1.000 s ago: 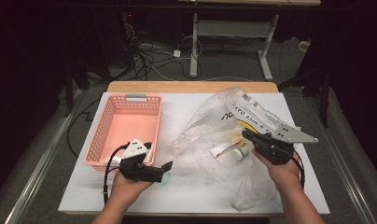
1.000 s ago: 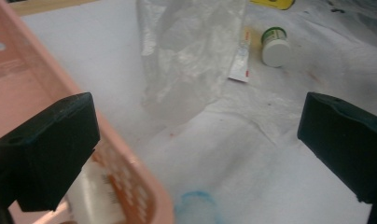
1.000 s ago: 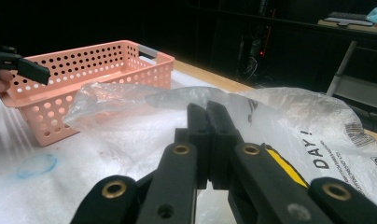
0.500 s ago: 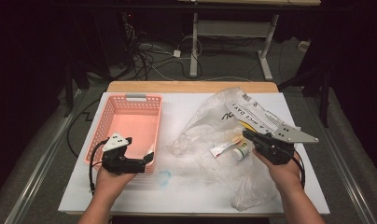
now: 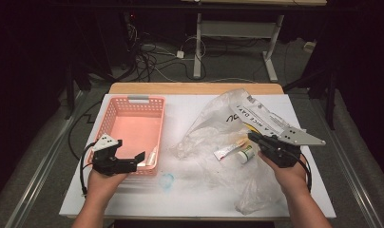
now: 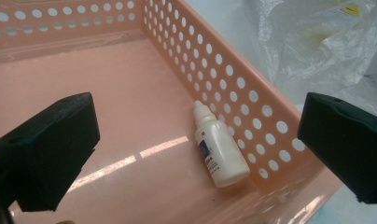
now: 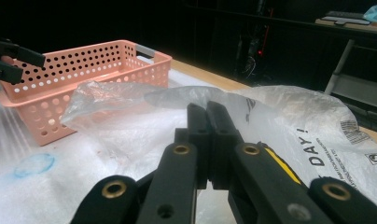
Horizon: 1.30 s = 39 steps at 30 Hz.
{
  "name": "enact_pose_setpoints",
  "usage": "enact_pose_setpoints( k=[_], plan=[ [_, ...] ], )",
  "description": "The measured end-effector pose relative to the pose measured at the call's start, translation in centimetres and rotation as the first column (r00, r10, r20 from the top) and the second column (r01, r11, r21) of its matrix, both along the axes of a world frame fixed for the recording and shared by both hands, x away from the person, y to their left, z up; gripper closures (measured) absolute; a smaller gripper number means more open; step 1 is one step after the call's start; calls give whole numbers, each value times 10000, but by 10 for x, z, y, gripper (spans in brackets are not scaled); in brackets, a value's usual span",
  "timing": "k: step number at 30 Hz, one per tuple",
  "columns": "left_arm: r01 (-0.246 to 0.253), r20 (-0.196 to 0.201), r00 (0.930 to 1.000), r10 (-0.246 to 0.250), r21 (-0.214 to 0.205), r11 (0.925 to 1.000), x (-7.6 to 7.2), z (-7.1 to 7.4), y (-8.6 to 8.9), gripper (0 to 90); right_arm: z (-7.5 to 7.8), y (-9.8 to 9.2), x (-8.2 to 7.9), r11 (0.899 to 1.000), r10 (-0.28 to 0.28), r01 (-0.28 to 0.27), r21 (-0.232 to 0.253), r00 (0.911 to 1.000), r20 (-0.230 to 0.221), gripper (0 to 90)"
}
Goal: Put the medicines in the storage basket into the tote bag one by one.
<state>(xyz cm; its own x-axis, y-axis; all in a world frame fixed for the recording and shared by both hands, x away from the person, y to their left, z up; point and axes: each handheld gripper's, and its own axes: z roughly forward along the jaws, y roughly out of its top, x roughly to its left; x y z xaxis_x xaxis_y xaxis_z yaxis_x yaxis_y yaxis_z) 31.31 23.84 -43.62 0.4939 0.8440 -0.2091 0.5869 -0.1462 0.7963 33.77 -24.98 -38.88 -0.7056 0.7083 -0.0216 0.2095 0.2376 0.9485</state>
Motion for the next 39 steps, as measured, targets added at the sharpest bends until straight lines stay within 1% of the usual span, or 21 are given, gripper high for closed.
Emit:
enact_pose_setpoints(
  k=[3,6,8,13,15,17,18,19,20,21,23,25,26,27,30,31,33,34,37,38,39],
  plan=[
    [1,-81,10000,-1,52,10000,1,2,-1,0,0,0,0,10000,-14,14,6,10000,3,900],
    [142,-129,9998,-141,117,9998,4,7,-5,0,1,-1,0,10000,-33,33,36,10000,39,900],
    [255,-207,9995,-256,-34,9997,8,10,-8,0,1,-1,-1,9999,-71,71,72,10000,8,900],
    [397,-422,9983,-394,56,9992,19,19,-12,0,2,-2,-1,10000,-35,35,45,10000,87,900],
    [459,-632,9970,-448,165,9988,26,22,-14,0,2,-2,-1,10000,-50,49,50,9999,88,900],
    [503,-798,9957,-468,433,9978,33,24,-17,0,2,-2,-1,10000,-28,28,48,10000,86,900],
    [524,-979,9941,-476,466,9975,37,23,-18,0,2,-2,-1,10000,-24,24,47,10000,83,900],
    [503,-1286,9907,-441,453,9977,43,22,-18,0,2,-2,-1,10000,-37,37,53,10000,86,900],
    [479,-1458,9885,-408,455,9978,46,21,-18,0,3,-2,-1,10000,-39,39,71,10000,76,900],
    [473,-1759,9837,-370,546,9974,52,20,-19,0,3,-2,-2,9999,-56,56,100,10000,51,900],
    [421,-2036,9787,-257,766,9962,57,20,-21,9,3,-3,-2,9999,-78,77,136,10000,48,900],
    [367,-2215,9751,-94,1198,9921,63,21,-23,24,3,-4,-1,9999,-75,74,128,10000,62,900],
    [429,-2386,9711,-111,1286,9908,67,21,-24,25,3,-4,-1,9999,-72,72,140,10000,49,900],
    [494,-2665,9637,-128,1308,9902,70,20,-25,34,3,-4,-1,9999,-69,69,145,10000,31,900],
    [877,-3576,9337,-198,1747,9807,78,14,-30,49,2,-4,0,9999,-72,72,149,10000,28,900],
    [943,-3720,9280,-214,1789,9793,80,14,-31,70,2,-4,0,9999,-70,69,148,10000,33,900],
    [1192,-4003,9156,-385,1787,9766,82,13,-32,123,2,-4,-1,9998,-60,60,177,10000,3,900],
    [1274,-4175,9077,-415,1801,9754,83,12,-32,147,2,-4,-1,9998,-57,56,173,10000,16,900],
    [1590,-4725,8791,-629,1662,9732,87,9,-32,177,2,-4,-1,9998,-55,55,177,10000,4,900],
    [1687,-4927,8676,-669,1652,9717,88,8,-32,182,2,-4,-1,9998,-71,71,172,10000,10,900],
    [1735,-5041,8609,-691,1631,9712,89,8,-32,186,2,-4,-1,9998,-64,64,163,10000,25,900]
  ],
)
